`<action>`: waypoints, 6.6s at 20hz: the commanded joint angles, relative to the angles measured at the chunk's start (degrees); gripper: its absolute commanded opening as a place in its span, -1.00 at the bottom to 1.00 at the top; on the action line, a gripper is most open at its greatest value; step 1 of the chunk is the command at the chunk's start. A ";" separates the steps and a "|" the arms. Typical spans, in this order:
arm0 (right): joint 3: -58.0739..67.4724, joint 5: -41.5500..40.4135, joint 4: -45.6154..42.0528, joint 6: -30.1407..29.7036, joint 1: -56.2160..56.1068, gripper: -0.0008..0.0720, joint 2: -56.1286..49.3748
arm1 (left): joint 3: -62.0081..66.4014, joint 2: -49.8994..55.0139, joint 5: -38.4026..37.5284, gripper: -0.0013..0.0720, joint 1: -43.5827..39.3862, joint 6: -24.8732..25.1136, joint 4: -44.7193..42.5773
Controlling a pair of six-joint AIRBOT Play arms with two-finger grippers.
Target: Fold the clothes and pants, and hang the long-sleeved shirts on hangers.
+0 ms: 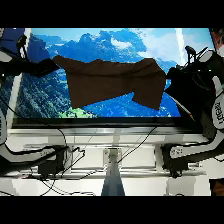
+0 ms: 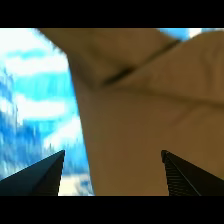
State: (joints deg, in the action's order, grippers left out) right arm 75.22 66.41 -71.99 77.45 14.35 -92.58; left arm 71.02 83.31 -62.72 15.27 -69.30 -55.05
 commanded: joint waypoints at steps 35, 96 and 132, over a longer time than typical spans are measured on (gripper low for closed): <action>0.09 -9.90 -0.24 -3.87 -4.15 -0.92 0.02 | -33.18 -3.02 5.68 -0.59 -10.75 -2.75 10.12; 13.81 22.03 5.09 -8.28 -9.77 -0.81 -8.79 | 12.50 17.22 -5.97 -0.92 -1.29 10.36 -10.12; -63.71 -9.29 26.58 4.90 -7.98 0.20 41.16 | -22.38 -14.47 -4.57 0.34 14.99 11.02 -6.23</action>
State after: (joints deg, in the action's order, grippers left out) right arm 12.95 61.32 -49.17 83.13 6.39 -49.36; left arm 50.26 68.86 -68.62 28.95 -58.41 -61.25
